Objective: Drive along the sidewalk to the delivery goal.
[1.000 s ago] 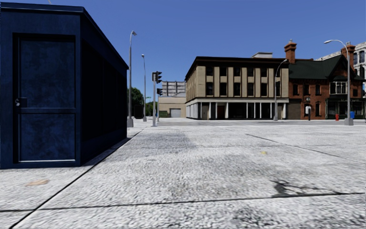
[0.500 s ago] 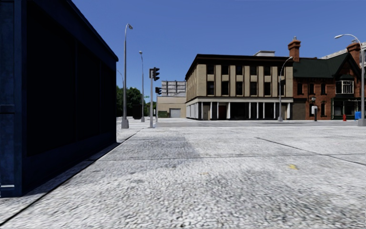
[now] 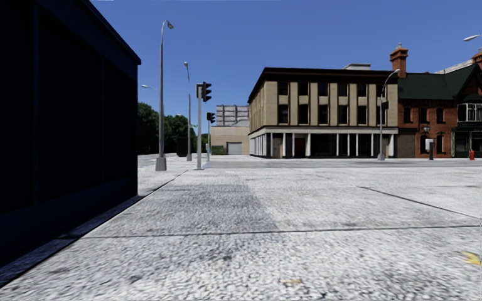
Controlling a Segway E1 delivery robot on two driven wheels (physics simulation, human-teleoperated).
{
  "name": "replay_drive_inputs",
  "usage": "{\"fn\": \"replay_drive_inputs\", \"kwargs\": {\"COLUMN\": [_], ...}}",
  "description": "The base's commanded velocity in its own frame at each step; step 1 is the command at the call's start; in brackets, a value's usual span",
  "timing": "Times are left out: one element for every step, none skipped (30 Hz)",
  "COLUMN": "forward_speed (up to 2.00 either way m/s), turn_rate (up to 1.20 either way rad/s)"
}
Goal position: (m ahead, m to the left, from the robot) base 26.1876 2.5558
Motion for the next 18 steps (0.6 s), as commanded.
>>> {"fn": "replay_drive_inputs", "kwargs": {"forward_speed": [2.00,2.00,2.00,2.00,2.00,2.00,2.00,2.00,2.00,2.00,2.00,2.00,2.00,2.00,2.00,2.00,2.00,2.00], "turn_rate": [0.27,0.27,0.27,0.27,0.27,0.27,0.27,0.27,0.27,0.27,0.27,0.27,0.27,0.27,0.27,0.00,0.00,0.00]}}
